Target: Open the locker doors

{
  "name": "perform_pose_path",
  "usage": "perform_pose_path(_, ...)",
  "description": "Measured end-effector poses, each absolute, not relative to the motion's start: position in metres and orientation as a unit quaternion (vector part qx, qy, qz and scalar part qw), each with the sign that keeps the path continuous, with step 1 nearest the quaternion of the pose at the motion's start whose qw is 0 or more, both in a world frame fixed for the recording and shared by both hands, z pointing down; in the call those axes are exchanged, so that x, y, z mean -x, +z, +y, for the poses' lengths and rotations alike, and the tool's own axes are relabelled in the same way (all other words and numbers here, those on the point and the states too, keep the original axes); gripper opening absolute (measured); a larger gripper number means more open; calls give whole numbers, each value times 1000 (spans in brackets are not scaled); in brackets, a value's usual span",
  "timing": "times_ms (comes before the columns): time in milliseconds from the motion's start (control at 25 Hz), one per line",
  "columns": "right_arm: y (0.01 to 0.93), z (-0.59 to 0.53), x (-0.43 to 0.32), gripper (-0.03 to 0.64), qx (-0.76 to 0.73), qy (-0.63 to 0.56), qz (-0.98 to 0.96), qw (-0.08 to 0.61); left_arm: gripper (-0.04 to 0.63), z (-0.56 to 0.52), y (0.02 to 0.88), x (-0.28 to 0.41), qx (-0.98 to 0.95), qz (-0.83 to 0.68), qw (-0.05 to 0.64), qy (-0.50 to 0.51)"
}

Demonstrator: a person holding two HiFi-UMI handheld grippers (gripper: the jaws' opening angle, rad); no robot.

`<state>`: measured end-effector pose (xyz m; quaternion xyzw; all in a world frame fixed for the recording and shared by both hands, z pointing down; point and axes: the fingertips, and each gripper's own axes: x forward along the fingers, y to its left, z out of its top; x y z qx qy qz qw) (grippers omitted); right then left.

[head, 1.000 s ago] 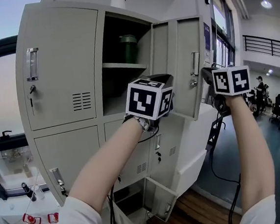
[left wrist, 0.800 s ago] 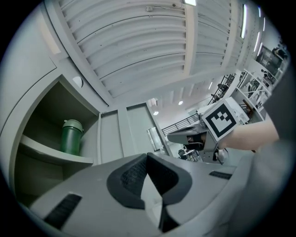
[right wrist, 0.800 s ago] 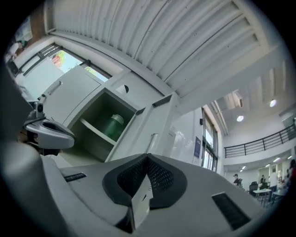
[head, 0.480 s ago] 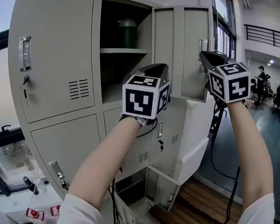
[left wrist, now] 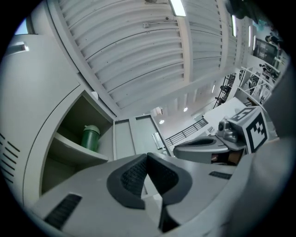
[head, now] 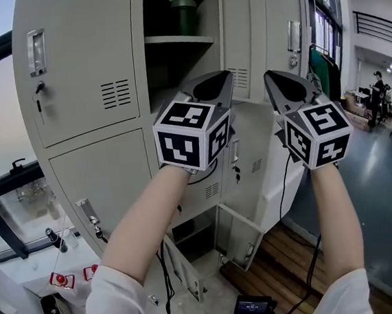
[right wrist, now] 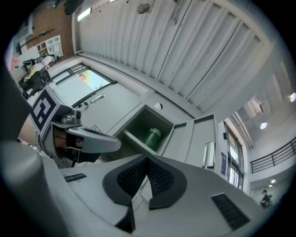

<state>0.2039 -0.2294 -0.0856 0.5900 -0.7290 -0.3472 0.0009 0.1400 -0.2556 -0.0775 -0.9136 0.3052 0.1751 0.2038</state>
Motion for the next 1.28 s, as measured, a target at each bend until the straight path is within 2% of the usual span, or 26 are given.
perform_pose_path(600,26,-196,-157,2,-554,-384,-738,24,-1,-227,28,-128,899,315,265,147)
perform_pose_path(840,74,-204,-151,2,-550,-333,-766,3,0,-220,55,-115,898,321,246,173)
perform_pose_path(1040,121,-207,-143,2,-535,-276,-798,-28,0,-213,106,-106,903,316,248,154)
perform_pose_path(1280,170,-203,-129,2,-526,-258,-810,-18,0,-222,160,-90,916,327,176,149)
